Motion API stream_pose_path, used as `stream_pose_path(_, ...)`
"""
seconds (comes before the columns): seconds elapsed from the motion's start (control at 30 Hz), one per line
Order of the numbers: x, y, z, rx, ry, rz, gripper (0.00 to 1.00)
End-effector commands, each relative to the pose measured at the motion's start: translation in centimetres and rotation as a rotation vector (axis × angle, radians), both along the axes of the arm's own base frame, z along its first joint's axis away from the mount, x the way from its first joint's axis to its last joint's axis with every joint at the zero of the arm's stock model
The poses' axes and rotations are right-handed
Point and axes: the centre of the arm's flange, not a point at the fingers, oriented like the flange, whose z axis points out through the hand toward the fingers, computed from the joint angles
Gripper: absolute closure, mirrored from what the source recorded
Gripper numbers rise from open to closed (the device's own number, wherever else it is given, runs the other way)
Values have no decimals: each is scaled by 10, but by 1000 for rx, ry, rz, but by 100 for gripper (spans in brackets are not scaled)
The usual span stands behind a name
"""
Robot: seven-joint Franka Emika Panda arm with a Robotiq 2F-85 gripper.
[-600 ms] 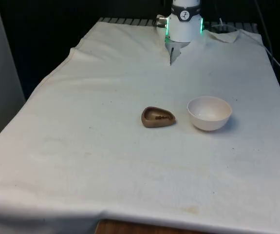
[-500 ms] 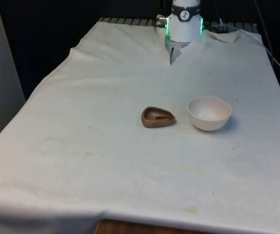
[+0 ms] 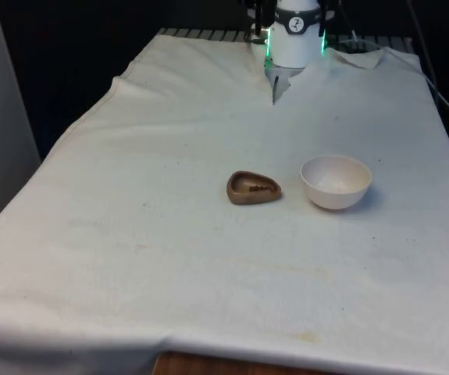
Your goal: Pour the coffee beans from the cup into the bowl.
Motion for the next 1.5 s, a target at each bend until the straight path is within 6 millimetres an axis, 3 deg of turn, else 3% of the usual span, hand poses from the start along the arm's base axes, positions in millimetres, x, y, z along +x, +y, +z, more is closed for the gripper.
stream_pose_path(0.0,-3,-1,0,-10,-23,-1,0)
stream_pose_path(0.33,-16,-13,-20,-24,-64,5,0)
stream_pose_path(0.87,-13,-20,-59,-44,-86,11,0)
stream_pose_path(1.47,-18,-26,-80,-57,-53,23,0)
